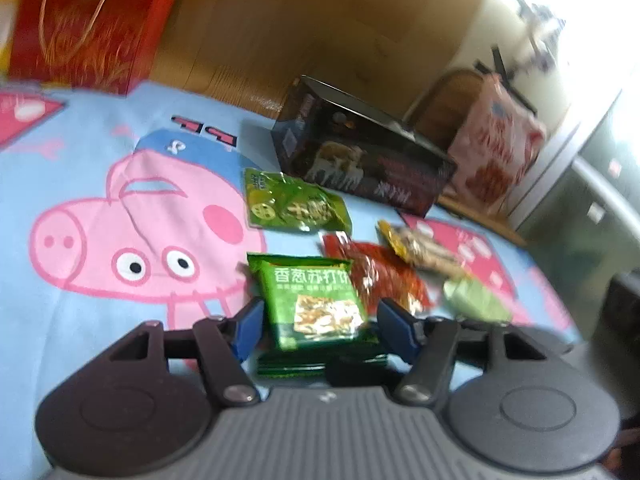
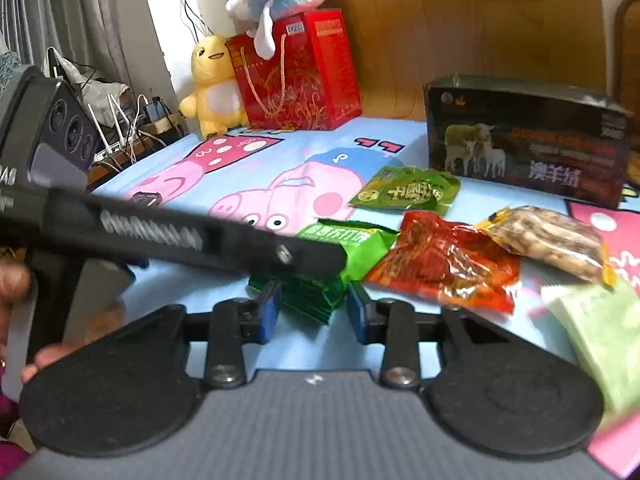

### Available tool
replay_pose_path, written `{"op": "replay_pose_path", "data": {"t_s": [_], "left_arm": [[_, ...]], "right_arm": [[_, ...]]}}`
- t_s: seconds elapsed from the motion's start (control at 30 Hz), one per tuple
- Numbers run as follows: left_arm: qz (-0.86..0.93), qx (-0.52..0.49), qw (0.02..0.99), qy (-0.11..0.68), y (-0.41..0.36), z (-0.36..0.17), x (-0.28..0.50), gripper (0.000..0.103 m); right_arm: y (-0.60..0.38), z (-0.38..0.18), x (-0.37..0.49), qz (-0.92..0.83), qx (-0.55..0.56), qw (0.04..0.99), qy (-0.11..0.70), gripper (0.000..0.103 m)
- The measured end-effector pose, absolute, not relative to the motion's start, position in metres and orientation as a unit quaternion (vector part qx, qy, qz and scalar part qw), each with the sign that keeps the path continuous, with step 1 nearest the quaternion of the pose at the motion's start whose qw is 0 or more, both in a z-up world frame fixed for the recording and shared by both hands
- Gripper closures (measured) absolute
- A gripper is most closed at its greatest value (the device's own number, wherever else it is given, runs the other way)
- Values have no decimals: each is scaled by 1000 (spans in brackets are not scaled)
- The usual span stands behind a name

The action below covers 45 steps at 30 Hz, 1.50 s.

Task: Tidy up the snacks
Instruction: 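Grasp the green cracker packet with the left gripper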

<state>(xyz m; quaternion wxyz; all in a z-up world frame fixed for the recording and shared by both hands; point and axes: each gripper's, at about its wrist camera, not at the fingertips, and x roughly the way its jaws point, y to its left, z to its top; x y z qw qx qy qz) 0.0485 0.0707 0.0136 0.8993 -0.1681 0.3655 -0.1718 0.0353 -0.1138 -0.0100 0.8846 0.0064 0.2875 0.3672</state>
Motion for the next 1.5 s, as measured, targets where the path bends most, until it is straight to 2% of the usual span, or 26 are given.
{"op": "replay_pose_path", "data": {"t_s": [0.2,0.33,0.57,0.67,0.77,0.87,0.93,1.0,1.1,1.17,1.5], "left_arm": [[-218,-154,891,367,48,14,15,42],[-243,-107,894,361,23,15,-5,40],[-234,-54,916,323,4,38,9,37],[-235,-102,918,304,28,51,3,33],[-226,-132,911,319,52,51,-3,33],[-245,-178,886,351,69,42,-11,33],[-264,-207,866,370,75,35,-14,33],[-279,-231,848,387,73,27,-15,33],[-291,-230,838,401,60,18,-8,36],[-290,-215,837,411,49,13,-4,43],[-297,-165,848,408,28,13,-4,43]], "right_arm": [[-133,-14,0,353,-10,895,273,65],[-152,-23,-32,369,34,885,283,62],[-141,-17,-51,409,28,870,272,63],[-152,-11,-50,402,31,877,261,63],[-171,-6,-45,382,49,889,246,62],[-184,-2,-35,363,63,900,234,50],[-184,-2,-30,362,42,901,234,47],[-177,-6,-26,369,8,898,237,38],[-171,-19,-21,382,-15,886,262,38],[-163,-22,-24,379,-25,887,264,40],[-167,-23,-64,356,-68,899,247,40]]}}
